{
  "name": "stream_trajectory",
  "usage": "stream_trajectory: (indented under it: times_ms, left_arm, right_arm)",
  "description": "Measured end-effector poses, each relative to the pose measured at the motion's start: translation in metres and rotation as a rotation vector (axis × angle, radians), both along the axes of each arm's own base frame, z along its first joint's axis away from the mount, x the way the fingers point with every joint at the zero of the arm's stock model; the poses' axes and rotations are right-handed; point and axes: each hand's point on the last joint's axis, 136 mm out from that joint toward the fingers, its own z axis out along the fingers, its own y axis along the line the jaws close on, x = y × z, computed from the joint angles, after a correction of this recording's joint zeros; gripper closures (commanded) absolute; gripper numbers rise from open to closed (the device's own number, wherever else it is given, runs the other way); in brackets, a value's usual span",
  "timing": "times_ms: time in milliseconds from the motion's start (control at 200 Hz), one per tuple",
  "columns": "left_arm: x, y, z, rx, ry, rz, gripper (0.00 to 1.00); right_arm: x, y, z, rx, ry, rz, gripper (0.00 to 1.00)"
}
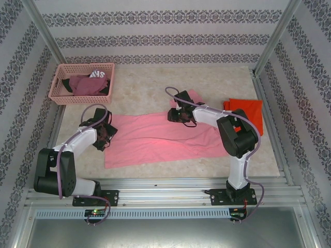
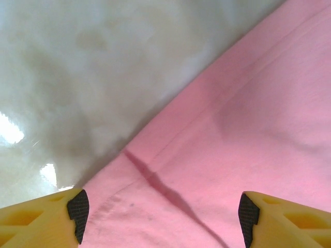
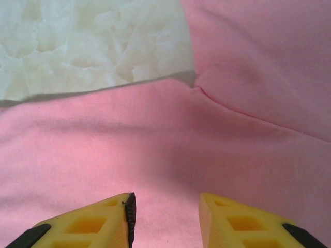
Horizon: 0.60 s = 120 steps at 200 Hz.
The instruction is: Fold and stack the t-shirts
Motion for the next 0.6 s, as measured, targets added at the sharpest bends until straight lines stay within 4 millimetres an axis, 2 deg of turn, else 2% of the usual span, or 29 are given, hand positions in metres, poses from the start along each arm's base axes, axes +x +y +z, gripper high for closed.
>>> stream_trajectory:
  times_ms: [115,180,350,600]
  left_arm:
    - [0.032,0.000,0.019,0.013,-0.046,-0.001,0.30]
    - [0.049,0.000,0.023,0.023,-0.053,0.001,0.33]
    - [0.084,0.004,0.016,0.071,-0.034,-0.005,0.42]
    - [0.121,0.012,0.004,0.143,-0.013,-0.010,0.44]
  right_arm:
    - [0.001,0.000,0.010,0.015,-0.029,0.000,0.62]
    - [0.004,0.001,0.016,0.023,-0.046,-0.001,0.62]
    - [0.003,-0.003,0.016,0.029,-0.058,-0.008,0.62]
    - [-0.002,-0.022,0.003,0.015,-0.030,-0.039,0.63]
